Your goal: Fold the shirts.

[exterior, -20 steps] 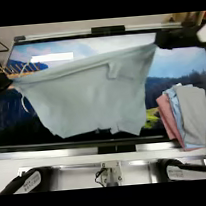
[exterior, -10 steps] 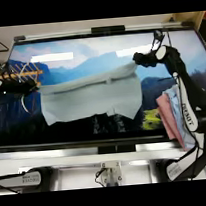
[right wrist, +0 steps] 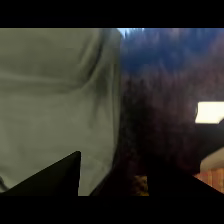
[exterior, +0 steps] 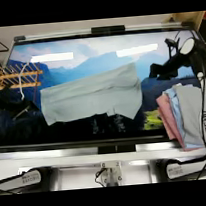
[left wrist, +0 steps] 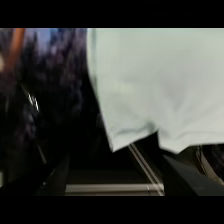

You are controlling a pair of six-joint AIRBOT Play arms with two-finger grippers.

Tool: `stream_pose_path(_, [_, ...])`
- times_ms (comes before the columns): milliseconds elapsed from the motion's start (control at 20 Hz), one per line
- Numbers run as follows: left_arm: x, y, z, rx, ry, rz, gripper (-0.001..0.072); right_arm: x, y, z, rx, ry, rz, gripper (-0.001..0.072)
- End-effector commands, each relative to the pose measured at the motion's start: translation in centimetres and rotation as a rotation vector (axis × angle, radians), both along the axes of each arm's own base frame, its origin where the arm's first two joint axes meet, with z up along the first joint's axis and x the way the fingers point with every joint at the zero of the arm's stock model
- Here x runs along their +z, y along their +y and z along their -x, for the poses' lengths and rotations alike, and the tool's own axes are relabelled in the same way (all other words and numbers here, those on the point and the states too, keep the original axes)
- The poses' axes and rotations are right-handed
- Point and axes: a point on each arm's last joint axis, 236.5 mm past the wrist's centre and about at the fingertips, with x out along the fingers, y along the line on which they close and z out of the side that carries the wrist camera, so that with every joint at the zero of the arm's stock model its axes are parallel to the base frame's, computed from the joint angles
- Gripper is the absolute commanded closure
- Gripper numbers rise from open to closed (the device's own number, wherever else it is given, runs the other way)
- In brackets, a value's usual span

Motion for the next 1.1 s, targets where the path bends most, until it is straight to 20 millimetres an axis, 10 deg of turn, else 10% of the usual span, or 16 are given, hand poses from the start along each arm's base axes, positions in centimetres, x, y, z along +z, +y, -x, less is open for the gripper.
stream_pose_path(0, [-3.8,-1.9,3.4,0.077,0.011,0.075,0.0009,-1.5,0.3,4.4,0.027,0.126,-0.052,0.0193])
stream_pose_path(350, [-7.4,-4.1,0.9,0.126,-0.047,0.067,0.0095,-2.3,1.4,3.3,-0.006,0.085,-0.104,0.0193])
stream_pose_path(600, [-7.6,-4.5,0.8,0.135,-0.035,0.077,0.0669,-4.1,1.4,4.6,-0.017,0.136,-0.105,0.0147])
stream_pose_path(1050, [-4.2,-3.9,-0.8,0.077,-0.159,0.043,0.0671,-12.3,5.0,6.5,-0.138,0.242,-0.277,0.0156])
